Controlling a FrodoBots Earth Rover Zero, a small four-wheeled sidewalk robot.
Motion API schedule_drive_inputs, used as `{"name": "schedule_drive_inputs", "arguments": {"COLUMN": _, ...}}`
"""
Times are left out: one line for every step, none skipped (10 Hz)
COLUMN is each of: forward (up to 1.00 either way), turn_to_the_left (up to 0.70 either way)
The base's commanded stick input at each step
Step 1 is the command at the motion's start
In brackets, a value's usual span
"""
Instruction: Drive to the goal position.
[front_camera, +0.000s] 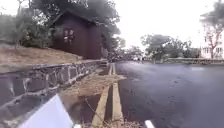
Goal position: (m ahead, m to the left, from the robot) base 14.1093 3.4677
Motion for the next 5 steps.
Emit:
{"name": "schedule_drive_inputs", "arguments": {"forward": 0.5, "turn_to_the_left": -0.29}}
{"name": "schedule_drive_inputs", "arguments": {"forward": 0.5, "turn_to_the_left": -0.04}}
{"name": "schedule_drive_inputs", "arguments": {"forward": 0.5, "turn_to_the_left": -0.01}}
{"name": "schedule_drive_inputs", "arguments": {"forward": 0.5, "turn_to_the_left": 0.0}}
{"name": "schedule_drive_inputs", "arguments": {"forward": 0.5, "turn_to_the_left": 0.0}}
